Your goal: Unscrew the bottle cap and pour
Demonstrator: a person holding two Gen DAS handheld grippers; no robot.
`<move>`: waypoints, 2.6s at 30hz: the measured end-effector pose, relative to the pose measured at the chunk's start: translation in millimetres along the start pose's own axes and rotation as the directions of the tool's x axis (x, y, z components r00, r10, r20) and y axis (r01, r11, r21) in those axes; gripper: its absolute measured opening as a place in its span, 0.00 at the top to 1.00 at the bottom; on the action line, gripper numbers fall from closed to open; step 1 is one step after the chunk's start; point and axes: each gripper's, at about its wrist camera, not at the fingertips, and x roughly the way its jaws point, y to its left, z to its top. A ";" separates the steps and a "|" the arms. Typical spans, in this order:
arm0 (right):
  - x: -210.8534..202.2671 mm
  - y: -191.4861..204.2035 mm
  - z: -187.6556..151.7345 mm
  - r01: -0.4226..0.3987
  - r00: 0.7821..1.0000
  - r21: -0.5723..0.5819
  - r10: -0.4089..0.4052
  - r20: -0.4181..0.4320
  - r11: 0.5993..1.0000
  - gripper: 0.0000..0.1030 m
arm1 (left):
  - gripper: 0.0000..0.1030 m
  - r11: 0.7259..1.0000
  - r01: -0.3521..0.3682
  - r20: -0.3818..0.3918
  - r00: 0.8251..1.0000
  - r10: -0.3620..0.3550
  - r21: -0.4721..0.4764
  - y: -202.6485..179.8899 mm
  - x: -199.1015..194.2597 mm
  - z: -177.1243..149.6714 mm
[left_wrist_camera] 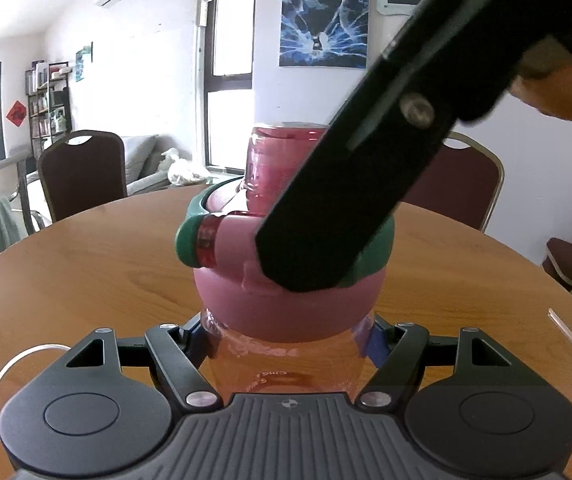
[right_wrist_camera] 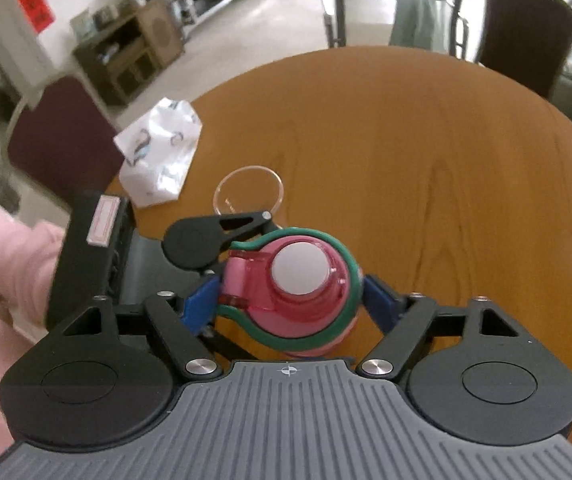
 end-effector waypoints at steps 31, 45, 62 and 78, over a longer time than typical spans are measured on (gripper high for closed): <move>-27.5 26.0 -72.2 0.220 0.956 0.275 -0.263 0.132 0.936 0.26 | 0.31 1.000 -0.013 0.002 1.000 0.013 -0.001 5.9 4.5 -1.6; -25.7 -9.1 -110.1 0.183 0.912 0.076 -0.198 0.359 0.980 0.24 | 0.31 1.000 0.017 -0.014 1.000 -0.016 0.014 11.7 8.9 -0.2; 4.5 5.7 -96.2 0.032 0.891 0.024 -0.039 0.453 0.999 0.25 | 0.31 1.000 -0.003 -0.017 1.000 0.004 0.020 5.9 6.7 -2.3; 11.7 7.9 -77.1 0.112 0.943 -0.130 -0.064 0.327 0.985 0.15 | 0.31 0.999 0.016 -0.001 1.000 -0.016 0.034 3.6 4.8 -3.6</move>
